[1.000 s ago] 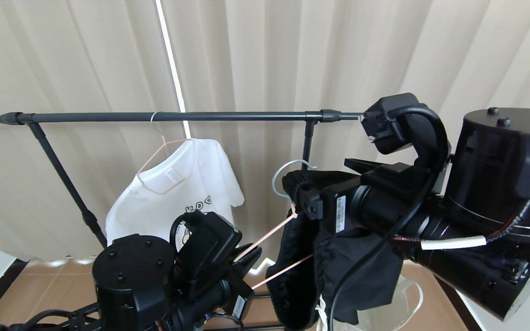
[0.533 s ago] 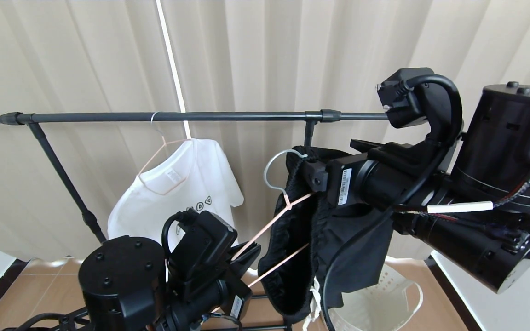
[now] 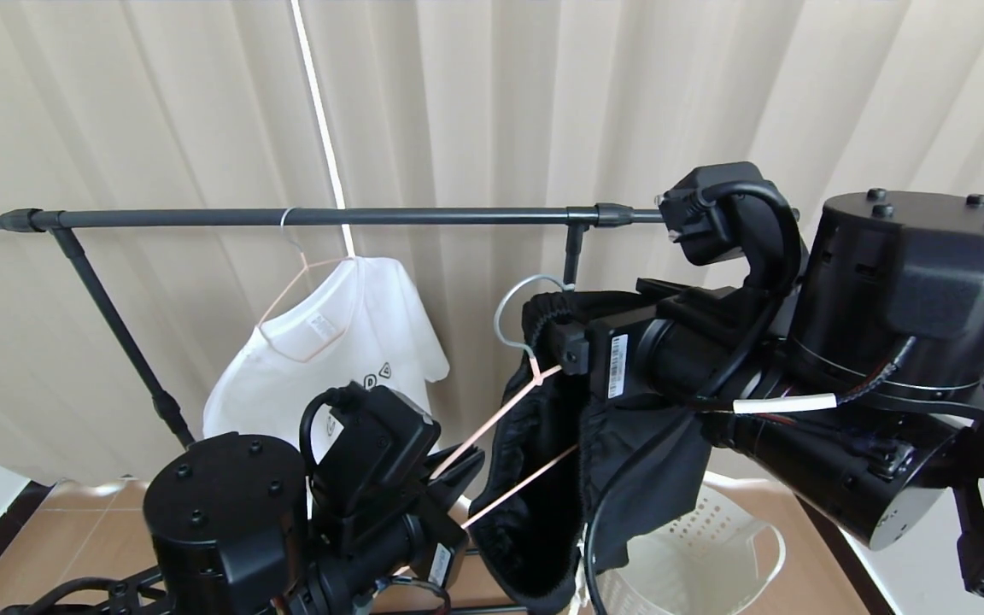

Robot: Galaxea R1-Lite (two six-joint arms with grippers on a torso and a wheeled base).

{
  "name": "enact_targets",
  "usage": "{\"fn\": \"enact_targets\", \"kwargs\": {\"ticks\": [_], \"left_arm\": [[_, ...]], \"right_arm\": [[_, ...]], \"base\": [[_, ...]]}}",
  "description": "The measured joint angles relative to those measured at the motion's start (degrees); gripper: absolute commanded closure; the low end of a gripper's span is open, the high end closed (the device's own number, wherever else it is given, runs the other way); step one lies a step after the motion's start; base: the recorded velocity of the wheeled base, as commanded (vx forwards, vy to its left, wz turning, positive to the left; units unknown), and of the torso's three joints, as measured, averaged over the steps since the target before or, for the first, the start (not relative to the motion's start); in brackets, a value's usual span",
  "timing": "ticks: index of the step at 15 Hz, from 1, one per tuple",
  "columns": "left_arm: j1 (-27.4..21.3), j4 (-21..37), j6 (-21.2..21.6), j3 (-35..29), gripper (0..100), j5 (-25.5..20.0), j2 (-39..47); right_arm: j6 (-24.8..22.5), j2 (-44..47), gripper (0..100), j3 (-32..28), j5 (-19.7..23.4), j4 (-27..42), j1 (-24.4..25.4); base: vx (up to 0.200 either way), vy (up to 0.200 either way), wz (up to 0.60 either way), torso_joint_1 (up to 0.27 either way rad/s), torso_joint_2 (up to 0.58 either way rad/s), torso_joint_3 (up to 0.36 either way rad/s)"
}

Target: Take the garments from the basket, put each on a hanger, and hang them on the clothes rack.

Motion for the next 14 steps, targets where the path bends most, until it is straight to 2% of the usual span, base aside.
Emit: {"fn": "enact_targets", "kwargs": {"ticks": [7, 14], "left_arm": [[1.1, 0.0, -1.2, -0.6, 100, 0.0, 0.0], [4.7, -0.1, -3.1, -2.0, 100, 0.1, 1.0]], "right_arm": [[-0.2, 0.4, 0, 0.9, -0.1, 0.1, 0.3], [-0.4, 0.1, 0, 1.2, -0.2, 0.2, 0.5]], "base": [[0.0, 0.0, 0.0, 0.0, 0.0, 0.0], [0.0, 0.0, 0.0, 0.0, 0.0, 0.0]]}}
